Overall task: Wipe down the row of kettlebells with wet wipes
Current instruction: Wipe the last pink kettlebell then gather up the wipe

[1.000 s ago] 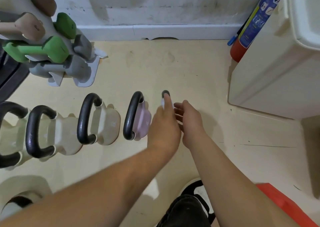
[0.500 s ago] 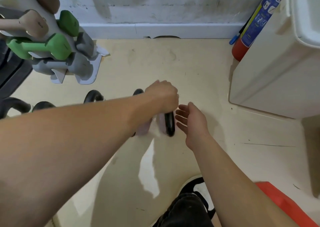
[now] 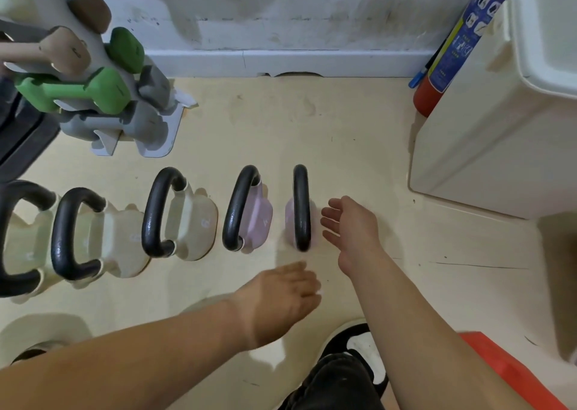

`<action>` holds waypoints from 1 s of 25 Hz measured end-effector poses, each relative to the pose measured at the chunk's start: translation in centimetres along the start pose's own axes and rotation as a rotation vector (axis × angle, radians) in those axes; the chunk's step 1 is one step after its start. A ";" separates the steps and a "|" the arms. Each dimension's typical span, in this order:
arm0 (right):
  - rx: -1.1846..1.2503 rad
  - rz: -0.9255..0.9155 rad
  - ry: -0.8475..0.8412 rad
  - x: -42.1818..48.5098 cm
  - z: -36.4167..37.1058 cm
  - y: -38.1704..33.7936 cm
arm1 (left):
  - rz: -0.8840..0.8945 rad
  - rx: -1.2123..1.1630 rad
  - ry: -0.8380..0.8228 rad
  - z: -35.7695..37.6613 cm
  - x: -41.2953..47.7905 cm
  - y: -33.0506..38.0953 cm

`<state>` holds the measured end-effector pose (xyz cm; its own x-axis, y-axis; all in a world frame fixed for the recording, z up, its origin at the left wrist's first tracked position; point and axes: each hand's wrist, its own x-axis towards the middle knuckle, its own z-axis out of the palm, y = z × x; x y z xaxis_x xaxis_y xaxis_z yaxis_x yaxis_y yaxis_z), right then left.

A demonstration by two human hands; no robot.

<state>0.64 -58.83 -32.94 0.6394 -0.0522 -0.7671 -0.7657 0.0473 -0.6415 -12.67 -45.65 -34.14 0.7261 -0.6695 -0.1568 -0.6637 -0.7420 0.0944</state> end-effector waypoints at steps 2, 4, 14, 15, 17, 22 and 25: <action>-0.002 -0.020 -0.013 -0.2 0.3 -0.3 | -0.181 -0.271 0.156 -1.2 -0.9 -0.2; -0.076 -0.044 -0.067 -0.6 0.6 -0.7 | -0.675 -0.575 0.325 -3.5 0.4 -1.3; -0.066 -0.182 -0.273 -1.9 0.9 -3.0 | -1.223 -1.281 0.770 -9.3 8.6 -4.4; 0.031 -0.146 -0.341 -1.9 0.7 -3.1 | -1.167 -1.343 0.717 -9.7 8.6 -4.1; 0.170 -0.140 -0.274 -1.3 0.4 -3.2 | -1.071 -1.320 0.635 -10.2 8.1 -3.8; -0.179 -0.528 0.227 -1.6 1.1 -3.0 | -1.164 -1.272 0.645 -9.1 5.5 -3.4; -0.493 -0.621 -0.023 -2.4 4.6 0.1 | -1.224 -1.408 0.586 -7.9 4.4 -3.4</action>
<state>-0.68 -54.12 -31.20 0.9570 0.0969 -0.2734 -0.2072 -0.4310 -0.8782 -5.84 -46.38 -27.36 0.7658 0.4370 -0.4717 0.5389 -0.0360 0.8416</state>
